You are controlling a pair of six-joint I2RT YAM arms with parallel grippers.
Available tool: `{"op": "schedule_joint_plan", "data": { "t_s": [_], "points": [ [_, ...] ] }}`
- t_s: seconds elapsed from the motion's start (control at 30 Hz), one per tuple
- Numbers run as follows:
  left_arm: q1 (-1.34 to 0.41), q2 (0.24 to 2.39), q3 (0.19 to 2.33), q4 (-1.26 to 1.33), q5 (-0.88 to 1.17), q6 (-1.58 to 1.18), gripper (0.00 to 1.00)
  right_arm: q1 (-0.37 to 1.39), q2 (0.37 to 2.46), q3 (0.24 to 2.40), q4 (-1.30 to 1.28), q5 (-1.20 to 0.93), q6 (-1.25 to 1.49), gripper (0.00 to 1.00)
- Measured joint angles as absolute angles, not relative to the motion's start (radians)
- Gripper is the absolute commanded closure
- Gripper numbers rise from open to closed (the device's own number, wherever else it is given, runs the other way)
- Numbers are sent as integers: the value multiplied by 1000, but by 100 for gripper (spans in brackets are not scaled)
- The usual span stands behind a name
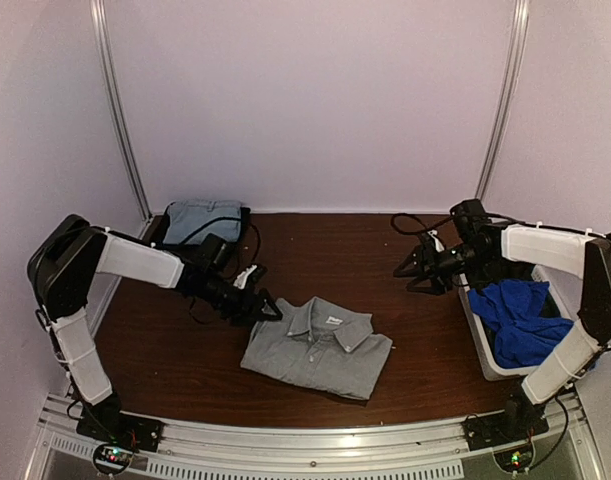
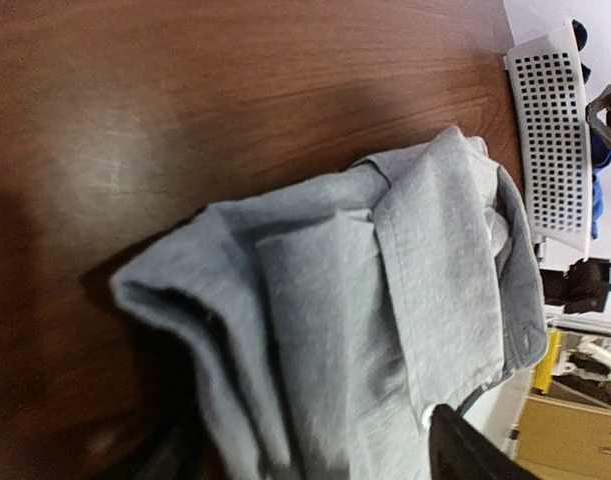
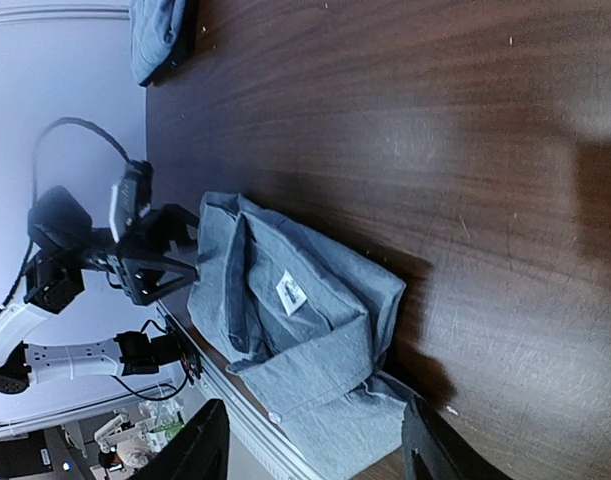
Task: Fold and stack the mixed laundry pile
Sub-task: Turn over the square-folded shirt at the center of the board, then smooth out the square-folded shirt at the center of the board.
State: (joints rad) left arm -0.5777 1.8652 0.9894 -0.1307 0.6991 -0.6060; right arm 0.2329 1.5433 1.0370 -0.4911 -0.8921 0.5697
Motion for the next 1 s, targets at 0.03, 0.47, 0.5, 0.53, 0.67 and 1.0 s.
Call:
{"op": "schedule_joint_plan", "data": {
  "t_s": [0.03,0.47,0.5,0.53,0.67,1.0],
  "points": [
    [-568,1828,971,-139,669,-599,12,244,1534,1016,-496,-891,564,40],
    [-560,1685,1129,-335,472,-400,46,403,1388,758,-552,-860,596,43],
    [-570,1707,1155,-351,469,-389,47,417,1401,744,-543,-857,609,44],
    [-583,1729,1178,-366,464,-379,48,426,1416,736,-533,-855,616,44],
    [-633,1814,1236,-411,445,-363,53,459,1514,720,-472,-831,643,44],
    [-654,1957,1332,-505,392,-333,62,505,1638,751,-345,-823,683,57]
  ]
}}
